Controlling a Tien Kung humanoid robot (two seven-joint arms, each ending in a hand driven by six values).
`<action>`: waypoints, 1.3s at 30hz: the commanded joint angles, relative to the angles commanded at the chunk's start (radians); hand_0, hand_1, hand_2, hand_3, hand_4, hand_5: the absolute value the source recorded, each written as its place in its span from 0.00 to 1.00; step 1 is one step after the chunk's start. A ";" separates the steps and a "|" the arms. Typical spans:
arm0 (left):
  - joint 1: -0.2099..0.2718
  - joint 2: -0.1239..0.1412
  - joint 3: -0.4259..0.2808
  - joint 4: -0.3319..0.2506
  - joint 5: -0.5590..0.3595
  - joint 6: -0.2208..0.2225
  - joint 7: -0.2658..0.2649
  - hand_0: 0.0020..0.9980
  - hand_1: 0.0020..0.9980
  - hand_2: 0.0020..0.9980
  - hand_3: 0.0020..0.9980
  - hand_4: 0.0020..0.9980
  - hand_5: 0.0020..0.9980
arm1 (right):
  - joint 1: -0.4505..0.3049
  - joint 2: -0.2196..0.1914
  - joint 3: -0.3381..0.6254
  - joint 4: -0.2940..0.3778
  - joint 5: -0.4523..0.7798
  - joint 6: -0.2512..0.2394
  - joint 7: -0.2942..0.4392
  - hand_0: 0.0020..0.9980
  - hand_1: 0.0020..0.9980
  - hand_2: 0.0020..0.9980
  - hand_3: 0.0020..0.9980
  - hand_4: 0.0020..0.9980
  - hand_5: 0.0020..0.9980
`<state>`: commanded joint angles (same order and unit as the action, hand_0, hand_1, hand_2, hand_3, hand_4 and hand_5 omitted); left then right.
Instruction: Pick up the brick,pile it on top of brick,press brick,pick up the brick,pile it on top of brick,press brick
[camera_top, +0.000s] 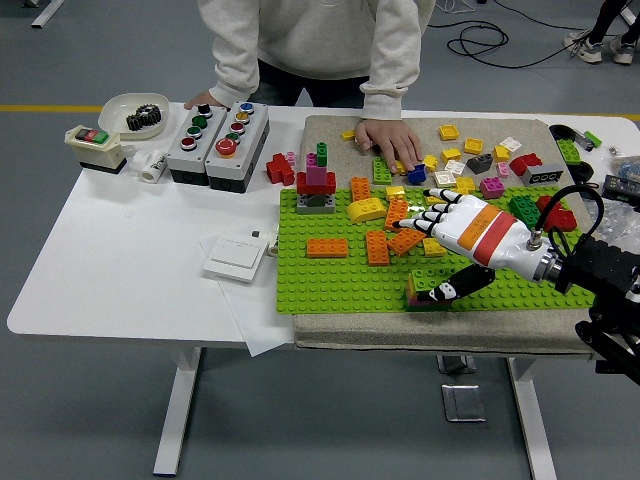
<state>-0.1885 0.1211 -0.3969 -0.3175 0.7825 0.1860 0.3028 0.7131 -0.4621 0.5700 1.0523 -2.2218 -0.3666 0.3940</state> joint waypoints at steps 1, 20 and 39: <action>0.000 0.000 0.000 0.000 0.000 0.000 0.000 0.68 0.73 0.74 0.60 0.69 0.66 | 0.000 0.000 0.000 -0.001 -0.001 0.000 0.000 0.95 0.71 0.80 0.93 1.00 0.74; -0.002 0.001 0.004 0.001 -0.008 0.001 -0.003 0.68 0.73 0.74 0.60 0.69 0.66 | -0.004 -0.013 0.007 0.032 -0.008 0.012 -0.002 0.95 0.71 0.80 0.93 1.00 0.73; -0.003 0.003 -0.006 0.006 0.007 -0.002 -0.003 0.68 0.73 0.74 0.60 0.69 0.66 | -0.253 -0.180 0.235 0.445 0.230 -0.015 -0.073 0.74 0.71 0.77 0.79 1.00 0.78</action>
<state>-0.1916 0.1241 -0.4027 -0.3117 0.7897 0.1843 0.2999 0.4600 -0.6417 0.8046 1.4975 -1.9914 -0.3813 0.3209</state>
